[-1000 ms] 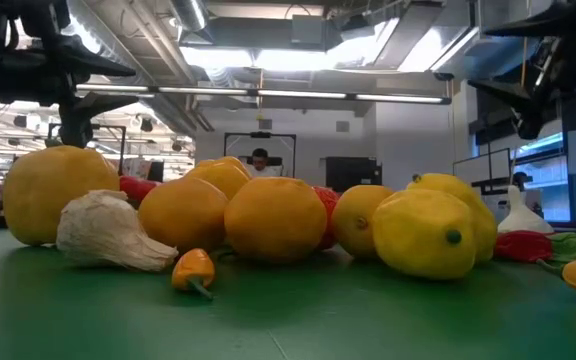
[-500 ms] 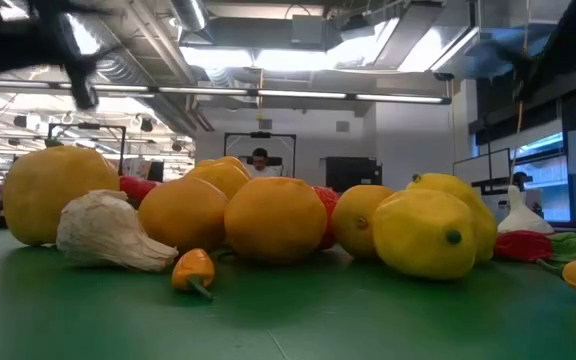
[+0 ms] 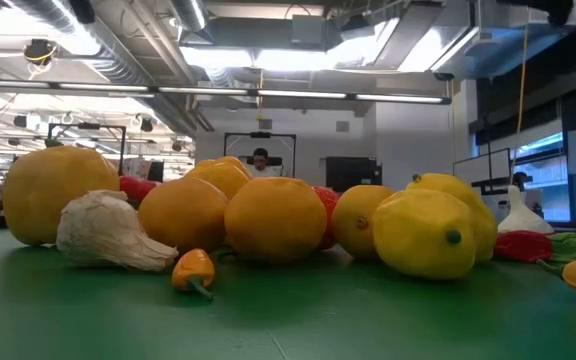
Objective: Sort produce into baskets
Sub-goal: Put the white garlic into the transparent bin
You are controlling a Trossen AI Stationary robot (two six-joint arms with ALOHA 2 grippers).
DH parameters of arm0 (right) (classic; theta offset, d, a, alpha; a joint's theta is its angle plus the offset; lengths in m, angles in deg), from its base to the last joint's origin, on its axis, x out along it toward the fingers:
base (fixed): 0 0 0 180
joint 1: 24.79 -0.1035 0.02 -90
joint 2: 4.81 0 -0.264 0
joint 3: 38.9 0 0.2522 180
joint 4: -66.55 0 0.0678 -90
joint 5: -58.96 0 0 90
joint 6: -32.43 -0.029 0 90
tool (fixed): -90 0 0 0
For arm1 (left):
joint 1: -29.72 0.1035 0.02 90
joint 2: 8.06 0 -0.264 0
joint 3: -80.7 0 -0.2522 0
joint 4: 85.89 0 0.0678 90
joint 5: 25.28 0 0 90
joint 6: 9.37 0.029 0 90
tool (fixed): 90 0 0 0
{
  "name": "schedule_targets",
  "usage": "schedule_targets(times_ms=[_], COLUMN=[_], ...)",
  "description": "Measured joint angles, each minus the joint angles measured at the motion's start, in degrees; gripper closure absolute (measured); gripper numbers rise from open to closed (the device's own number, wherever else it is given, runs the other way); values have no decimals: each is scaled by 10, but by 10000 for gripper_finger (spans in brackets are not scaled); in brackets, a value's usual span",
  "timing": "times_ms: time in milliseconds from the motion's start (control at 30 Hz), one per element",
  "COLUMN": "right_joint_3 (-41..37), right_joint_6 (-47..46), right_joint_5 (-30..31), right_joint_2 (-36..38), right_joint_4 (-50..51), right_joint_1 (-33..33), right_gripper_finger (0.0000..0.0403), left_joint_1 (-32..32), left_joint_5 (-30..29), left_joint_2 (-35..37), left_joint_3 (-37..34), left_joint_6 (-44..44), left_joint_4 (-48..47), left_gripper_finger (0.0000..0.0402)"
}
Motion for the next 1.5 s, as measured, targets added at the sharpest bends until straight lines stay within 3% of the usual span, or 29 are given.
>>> schedule_targets(times_ms=[100,200,367,500,767,1067,1233,1500], right_joint_3=[79,114,91,64,31,-76,-134,-187], right_joint_6=[-76,-128,-155,-189,-162,-175,-141,-121], right_joint_5=[0,-36,-135,-200,-210,-225,-273,-288], right_joint_2=[-81,-152,-247,-322,-419,-435,-435,-435], right_joint_4=[176,290,355,334,292,197,135,51], right_joint_1=[0,0,0,1,2,70,127,163], right_gripper_finger=[114,114,111,79,13,21,20,20], left_joint_1=[0,1,2,2,2,2,2,2], left_joint_5=[-2,-7,-8,-9,-29,-40,-40,-40], left_joint_2=[-50,-94,-137,-147,-147,-149,-149,-149], left_joint_3=[52,77,81,81,81,81,81,81], left_joint_6=[0,0,21,37,57,40,31,20], left_joint_4=[-78,-109,-111,-111,-112,-167,-168,-168], left_gripper_finger=[251,251,251,251,251,251,251,251])
